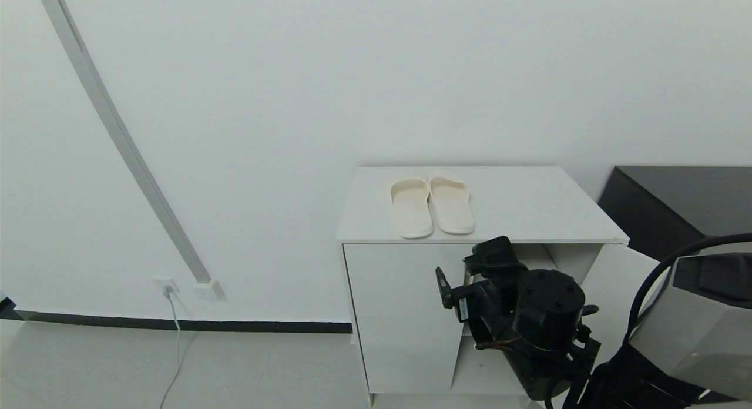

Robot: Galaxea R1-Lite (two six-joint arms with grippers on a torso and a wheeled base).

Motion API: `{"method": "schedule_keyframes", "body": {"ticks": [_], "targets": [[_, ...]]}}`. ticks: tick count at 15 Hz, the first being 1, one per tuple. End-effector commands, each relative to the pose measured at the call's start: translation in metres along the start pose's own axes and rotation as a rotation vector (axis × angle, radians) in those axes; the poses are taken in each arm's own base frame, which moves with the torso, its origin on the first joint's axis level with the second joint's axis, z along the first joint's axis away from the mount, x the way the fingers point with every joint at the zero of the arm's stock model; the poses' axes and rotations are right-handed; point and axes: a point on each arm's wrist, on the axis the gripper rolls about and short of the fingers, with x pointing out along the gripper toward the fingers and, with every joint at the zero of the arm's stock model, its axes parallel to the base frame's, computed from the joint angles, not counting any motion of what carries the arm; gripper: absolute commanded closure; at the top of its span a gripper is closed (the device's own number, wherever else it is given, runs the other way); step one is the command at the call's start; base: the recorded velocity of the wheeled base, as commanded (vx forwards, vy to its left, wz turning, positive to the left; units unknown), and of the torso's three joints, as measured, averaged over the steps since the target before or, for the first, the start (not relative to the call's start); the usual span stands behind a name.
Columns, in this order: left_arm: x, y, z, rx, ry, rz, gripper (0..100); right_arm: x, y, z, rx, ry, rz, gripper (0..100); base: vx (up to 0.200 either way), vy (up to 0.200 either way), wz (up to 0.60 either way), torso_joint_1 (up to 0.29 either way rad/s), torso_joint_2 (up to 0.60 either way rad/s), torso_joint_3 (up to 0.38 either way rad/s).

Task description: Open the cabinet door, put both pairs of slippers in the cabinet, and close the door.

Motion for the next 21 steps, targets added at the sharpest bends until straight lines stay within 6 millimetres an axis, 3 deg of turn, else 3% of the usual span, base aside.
{"method": "schedule_keyframes", "body": {"ticks": [1,10,13,16,21], "targets": [[0.000,0.000,0.000,0.001,0.001,0.001,100,0.000,0.000,0.000,0.000,-0.001,-0.002,0,0.000,0.000,0.00,0.193,-0.41,-0.217],[0.000,0.000,0.000,0.002,0.001,0.000,100,0.016,-0.008,0.020,-0.013,-0.071,0.002,0,0.000,0.000,0.00,0.043,-0.10,-0.054],[0.000,0.000,0.000,0.007,0.001,0.001,100,0.037,-0.002,0.046,0.060,0.016,0.007,0,0.000,0.000,0.00,0.000,0.00,0.000],[0.000,0.000,0.000,0.007,0.001,0.000,100,0.043,-0.001,0.069,0.124,0.105,0.014,0,0.000,0.000,0.00,0.000,0.00,0.000],[0.000,0.000,0.000,0.005,0.001,-0.002,100,0.045,-0.001,0.071,0.131,0.117,0.012,0,0.000,0.000,0.00,0.000,0.00,0.000]]}}
